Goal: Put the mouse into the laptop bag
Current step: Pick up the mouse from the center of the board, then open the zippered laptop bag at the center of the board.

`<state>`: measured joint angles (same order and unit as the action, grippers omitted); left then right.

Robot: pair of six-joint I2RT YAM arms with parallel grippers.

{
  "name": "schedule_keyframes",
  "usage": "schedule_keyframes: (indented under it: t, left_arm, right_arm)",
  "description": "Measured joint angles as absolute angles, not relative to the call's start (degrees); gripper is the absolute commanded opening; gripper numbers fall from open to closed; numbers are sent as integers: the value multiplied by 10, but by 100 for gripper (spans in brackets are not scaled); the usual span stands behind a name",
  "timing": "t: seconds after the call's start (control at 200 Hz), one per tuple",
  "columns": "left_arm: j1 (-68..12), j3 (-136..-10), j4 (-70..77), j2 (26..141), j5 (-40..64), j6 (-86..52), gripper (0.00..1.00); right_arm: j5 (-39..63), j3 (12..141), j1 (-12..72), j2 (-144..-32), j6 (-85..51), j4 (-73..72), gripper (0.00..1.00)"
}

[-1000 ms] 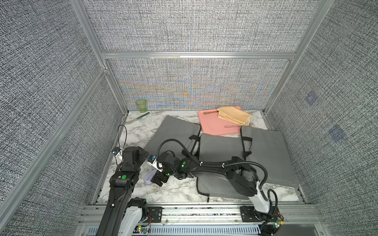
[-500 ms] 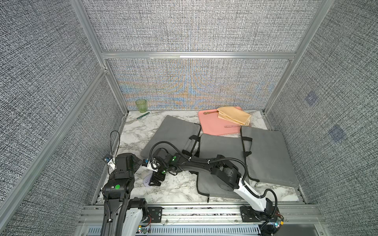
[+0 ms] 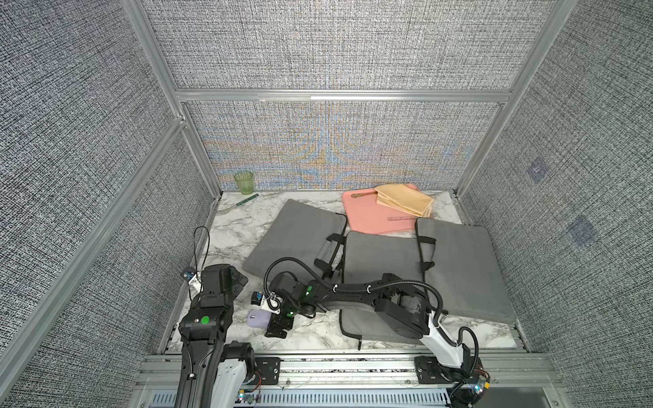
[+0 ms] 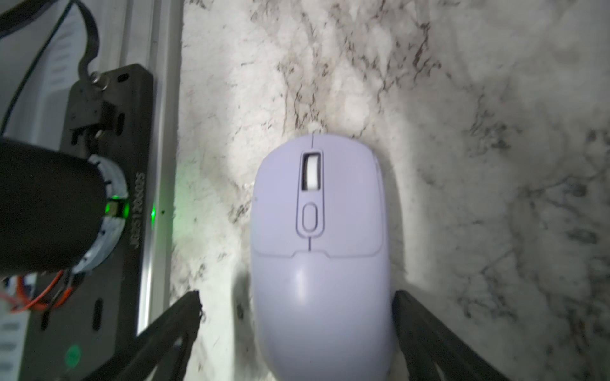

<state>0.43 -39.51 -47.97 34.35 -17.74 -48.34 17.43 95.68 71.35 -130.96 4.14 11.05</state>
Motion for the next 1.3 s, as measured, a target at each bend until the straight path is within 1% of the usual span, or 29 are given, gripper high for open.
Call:
schedule_keyframes:
  t: [0.06,0.11,0.2,0.255,0.3,0.405,0.46,0.53,0.625,0.656,0.746,0.816,0.866,0.961,1.041,1.116,1.201,1.301]
  left_arm:
    - [4,-395,-476,348,-174,-484,99]
    - [4,-395,-471,351,-173,-484,99]
    - [5,-396,-462,357,-164,-484,99]
    - [5,-397,-459,360,-163,-484,99]
    - [5,-397,-454,361,-159,-484,99]
    - [5,-392,-435,362,-144,-482,99]
    - [5,-383,-416,362,-129,-479,99]
    - [5,-368,-389,364,-107,-478,99]
    - [5,-339,-331,376,-65,-476,99]
    - [5,-329,-306,388,-45,-476,100]
    - [1,-308,-219,444,19,-483,96]
    - [-23,-315,-160,518,52,-486,95]
    - [-60,-340,-129,585,65,-487,94]
    - [-136,-421,-90,717,74,-475,88]
    - [-178,-502,-75,830,88,-458,83]
    - [-210,-581,-86,924,89,-437,82]
    - [-247,-656,-120,992,65,-413,82]
    - [-286,-711,-154,1032,41,-383,82]
  right_arm:
    - [141,972,723,-1322,35,102,91]
    - [116,985,729,-1332,30,96,86]
    - [83,1007,734,-1347,21,99,67]
    - [70,1010,734,-1348,13,101,51]
    - [57,1004,733,-1344,6,98,45]
    - [33,961,731,-1312,-11,96,41]
    - [27,928,727,-1285,-20,97,40]
    - [23,872,711,-1233,-43,89,40]
    - [15,779,672,-1135,-79,64,40]
    - [11,748,658,-1101,-91,51,40]
    - [-12,665,618,-1002,-129,26,40]
    - [-19,611,582,-937,-161,19,36]
    - [-25,576,554,-901,-183,18,36]
    - [-57,514,495,-842,-229,33,36]
    - [-77,470,466,-799,-255,51,36]
    - [-101,435,448,-759,-275,67,36]
    - [-135,402,430,-719,-300,88,36]
    - [-170,369,409,-689,-327,107,36]
